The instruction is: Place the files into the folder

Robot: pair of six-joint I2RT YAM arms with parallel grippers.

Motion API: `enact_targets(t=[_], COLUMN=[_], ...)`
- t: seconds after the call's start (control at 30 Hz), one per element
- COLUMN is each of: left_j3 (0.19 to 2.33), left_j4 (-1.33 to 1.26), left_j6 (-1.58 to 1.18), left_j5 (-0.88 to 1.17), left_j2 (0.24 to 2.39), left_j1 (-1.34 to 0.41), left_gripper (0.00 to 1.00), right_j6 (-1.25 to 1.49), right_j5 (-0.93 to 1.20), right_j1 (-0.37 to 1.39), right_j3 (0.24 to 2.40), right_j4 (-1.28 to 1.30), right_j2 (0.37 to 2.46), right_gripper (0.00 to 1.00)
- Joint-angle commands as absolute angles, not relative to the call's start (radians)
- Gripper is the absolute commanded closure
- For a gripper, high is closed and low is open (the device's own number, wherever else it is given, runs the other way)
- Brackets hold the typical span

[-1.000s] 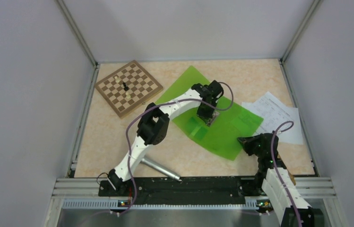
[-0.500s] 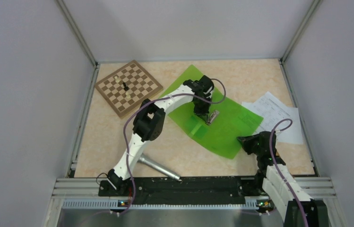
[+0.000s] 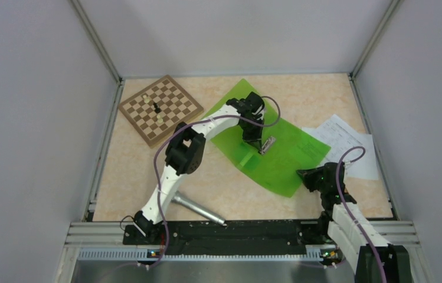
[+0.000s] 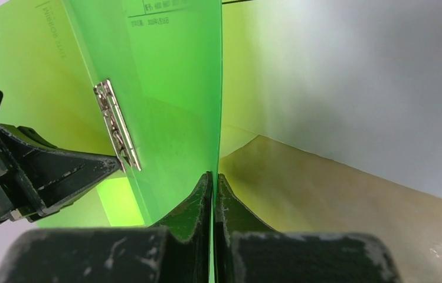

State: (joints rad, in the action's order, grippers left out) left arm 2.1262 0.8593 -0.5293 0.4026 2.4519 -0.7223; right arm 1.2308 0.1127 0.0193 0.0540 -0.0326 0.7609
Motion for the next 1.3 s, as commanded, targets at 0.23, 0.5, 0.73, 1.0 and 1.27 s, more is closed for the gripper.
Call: enact_targets(t=[0.23,0.5,0.73,1.0,1.27], left_j3=[2.150,2.194,2.082,1.896,1.646], left_j4=[0.808,0.845,0.852,0.939,0.876], left_j6=[-0.534,-0.510,-0.482,-0.443,-0.478], left_j5=[0.483,0.330,0.235,0.155,0.157], left_j2=[2.332,2.181,2.039,2.021,1.953], left_j1=[-0.716,-0.677,-0.569,-0.432,-0.410], left_gripper=[1.00,0.93,0.73,0.73,0.76], right_j6=[1.193,0.991,0.603,0.405,0.493], right_j5=[0.172,0.168,0.301,0.225,0.131], right_j1=[0.051,0.051,0.048,0.049,0.068], right_j3=[0.119,0.247,0.503,0.823,0.839], right_j4=[-0.045,0.027,0.108,0.306,0.261], right_j2=[0.800,0.864,1.158,1.365,1.087], right_gripper=[1.00,1.00,1.00,0.46,0.01])
